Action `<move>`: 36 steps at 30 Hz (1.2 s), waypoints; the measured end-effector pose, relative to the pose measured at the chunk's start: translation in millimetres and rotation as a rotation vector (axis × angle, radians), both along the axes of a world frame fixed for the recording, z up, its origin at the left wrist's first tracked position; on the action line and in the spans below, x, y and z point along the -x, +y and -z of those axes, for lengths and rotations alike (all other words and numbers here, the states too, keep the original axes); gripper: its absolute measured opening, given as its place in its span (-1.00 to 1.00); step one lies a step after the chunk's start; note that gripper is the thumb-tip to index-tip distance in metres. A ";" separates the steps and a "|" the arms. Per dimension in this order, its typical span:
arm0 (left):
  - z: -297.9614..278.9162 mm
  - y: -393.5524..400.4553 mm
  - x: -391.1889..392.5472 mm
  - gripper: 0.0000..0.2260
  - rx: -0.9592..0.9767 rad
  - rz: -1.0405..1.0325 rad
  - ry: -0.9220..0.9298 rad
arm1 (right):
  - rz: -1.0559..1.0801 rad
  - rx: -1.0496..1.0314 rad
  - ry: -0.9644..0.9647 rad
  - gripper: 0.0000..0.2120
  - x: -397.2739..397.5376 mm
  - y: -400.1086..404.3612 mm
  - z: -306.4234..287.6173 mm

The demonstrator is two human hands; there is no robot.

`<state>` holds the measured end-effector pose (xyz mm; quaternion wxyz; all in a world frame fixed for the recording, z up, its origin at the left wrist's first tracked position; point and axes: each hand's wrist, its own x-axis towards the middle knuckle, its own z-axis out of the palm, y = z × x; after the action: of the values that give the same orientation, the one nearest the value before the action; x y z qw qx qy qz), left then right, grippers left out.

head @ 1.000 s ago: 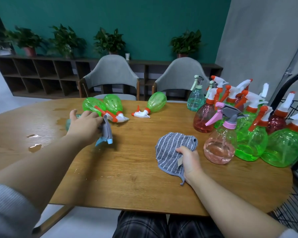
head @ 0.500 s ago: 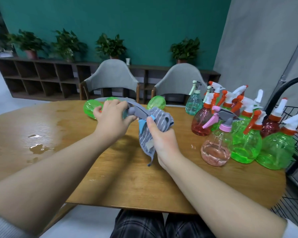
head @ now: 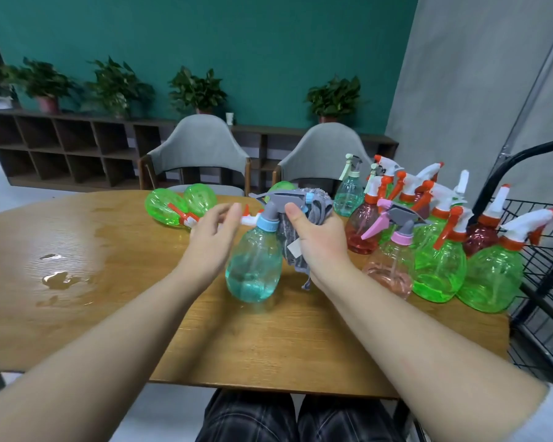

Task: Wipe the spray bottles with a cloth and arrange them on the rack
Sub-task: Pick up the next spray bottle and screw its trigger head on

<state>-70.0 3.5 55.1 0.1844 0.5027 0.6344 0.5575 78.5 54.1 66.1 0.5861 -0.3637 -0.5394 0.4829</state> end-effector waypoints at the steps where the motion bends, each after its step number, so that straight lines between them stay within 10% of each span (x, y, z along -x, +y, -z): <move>1: 6.6 -3.1 1.2 -0.49 0.019 -0.004 -0.148 | 0.013 -0.006 -0.013 -0.89 -4.1 1.2 -2.6; 13: 64.9 -32.8 -38.7 -0.32 0.238 0.468 -1.241 | 0.138 0.214 0.014 -0.66 -16.9 0.0 -10.5; 18: 75.1 -29.9 -53.8 -0.33 0.169 0.437 -1.359 | 0.074 0.452 0.269 -0.37 -14.5 -3.7 2.1; 25: 82.0 -23.8 -60.8 -0.34 -0.003 0.360 -1.433 | 0.096 0.579 0.506 -0.66 -9.7 -30.9 31.4; 29: 84.5 -24.7 -62.1 -0.36 -0.028 0.369 -1.399 | 0.260 0.280 0.180 -0.76 -7.0 -54.4 42.6; 36: 91.6 -23.8 -62.8 -0.24 -0.067 0.438 -1.325 | 0.058 -0.511 -0.412 -0.35 -2.1 -56.8 62.7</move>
<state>-7.1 -20.3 -36.5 0.6250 0.1787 0.2548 0.7159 80.6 -2.7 3.4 0.5503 -0.3104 -0.7398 0.2313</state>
